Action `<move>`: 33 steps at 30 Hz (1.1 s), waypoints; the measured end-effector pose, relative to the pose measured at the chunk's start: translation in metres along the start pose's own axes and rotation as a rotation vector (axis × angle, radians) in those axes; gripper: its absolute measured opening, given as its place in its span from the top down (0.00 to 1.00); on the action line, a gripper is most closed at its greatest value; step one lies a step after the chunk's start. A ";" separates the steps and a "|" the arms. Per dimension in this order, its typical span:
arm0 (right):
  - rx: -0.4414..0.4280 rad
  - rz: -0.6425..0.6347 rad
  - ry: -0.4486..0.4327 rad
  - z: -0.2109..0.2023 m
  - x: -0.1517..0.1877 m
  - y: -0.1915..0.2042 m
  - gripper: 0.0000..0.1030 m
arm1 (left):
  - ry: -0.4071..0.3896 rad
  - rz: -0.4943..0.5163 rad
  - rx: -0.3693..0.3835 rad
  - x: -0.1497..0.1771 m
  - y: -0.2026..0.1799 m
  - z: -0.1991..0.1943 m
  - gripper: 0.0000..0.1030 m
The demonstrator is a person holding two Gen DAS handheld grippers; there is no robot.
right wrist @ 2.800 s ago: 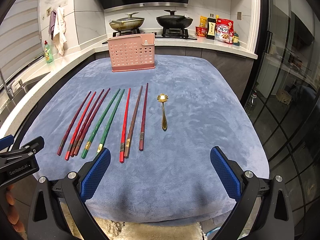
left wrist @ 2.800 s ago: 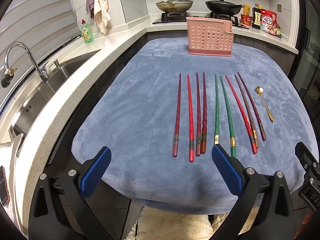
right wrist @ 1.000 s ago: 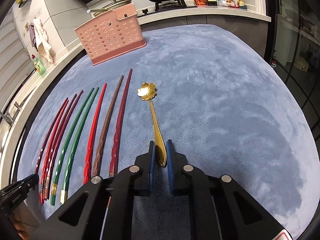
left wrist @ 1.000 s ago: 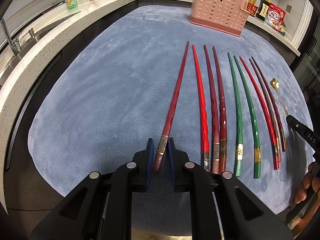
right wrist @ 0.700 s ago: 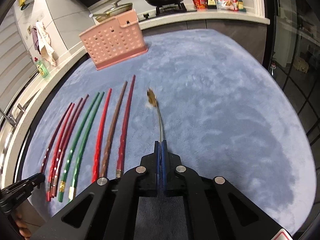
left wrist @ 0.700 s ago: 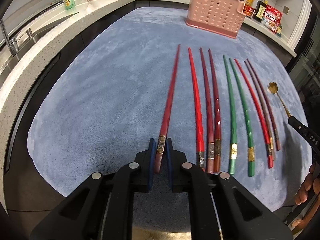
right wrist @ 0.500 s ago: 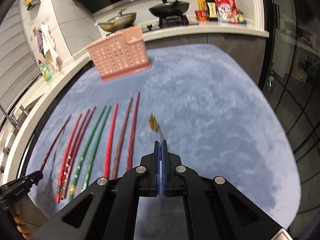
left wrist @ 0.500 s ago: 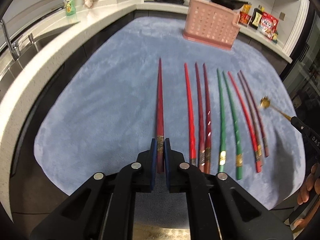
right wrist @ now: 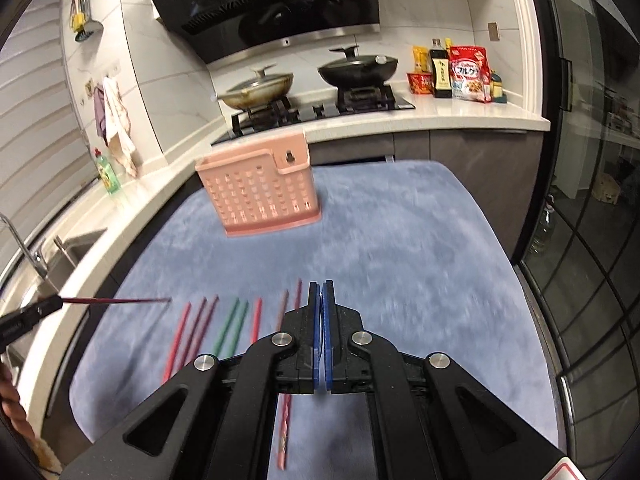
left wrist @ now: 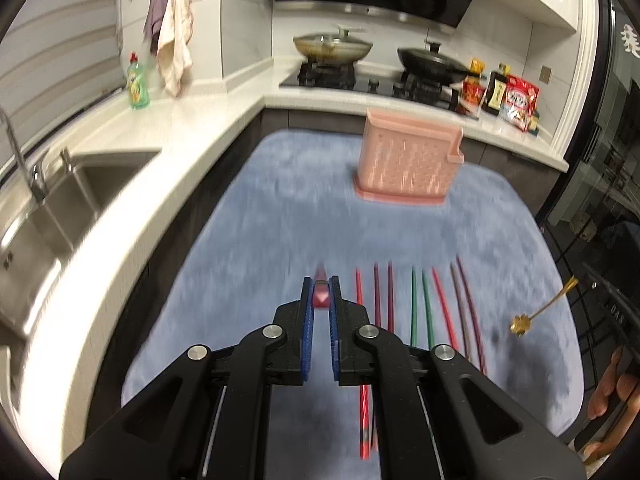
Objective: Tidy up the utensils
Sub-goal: 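Lift and carry the spoon and chopstick over the pink holder with both tools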
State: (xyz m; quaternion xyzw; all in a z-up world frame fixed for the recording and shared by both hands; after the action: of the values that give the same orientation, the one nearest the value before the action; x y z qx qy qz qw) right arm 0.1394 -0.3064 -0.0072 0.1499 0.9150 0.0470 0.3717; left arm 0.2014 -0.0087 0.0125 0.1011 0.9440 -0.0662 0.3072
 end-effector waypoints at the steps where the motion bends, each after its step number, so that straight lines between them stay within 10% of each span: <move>1: -0.013 0.000 -0.007 0.001 -0.011 0.001 0.98 | -0.011 0.003 0.004 -0.011 -0.001 -0.002 0.94; 20: -0.092 0.036 -0.128 0.061 -0.211 0.030 0.98 | -0.351 -0.008 0.074 -0.246 -0.050 -0.046 0.94; 33: -0.084 0.029 -0.097 0.142 -0.259 0.039 0.98 | -0.373 0.000 0.089 -0.308 -0.081 0.015 0.94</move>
State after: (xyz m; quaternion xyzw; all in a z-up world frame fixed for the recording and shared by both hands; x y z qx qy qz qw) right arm 0.4228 -0.3532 0.0706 0.1495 0.8908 0.0833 0.4210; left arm 0.4345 -0.1363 0.1886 0.1004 0.8669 -0.1253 0.4720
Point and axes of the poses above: each gripper's, at about its wrist camera, not at the fingertips, and z roughly the way its jaws point, y to its left, x to its underside, the point moved 10 cm from there along z, roughly the way its jaws point, and after that the axes turned 10 degrees about y, right-handed, at the moved point
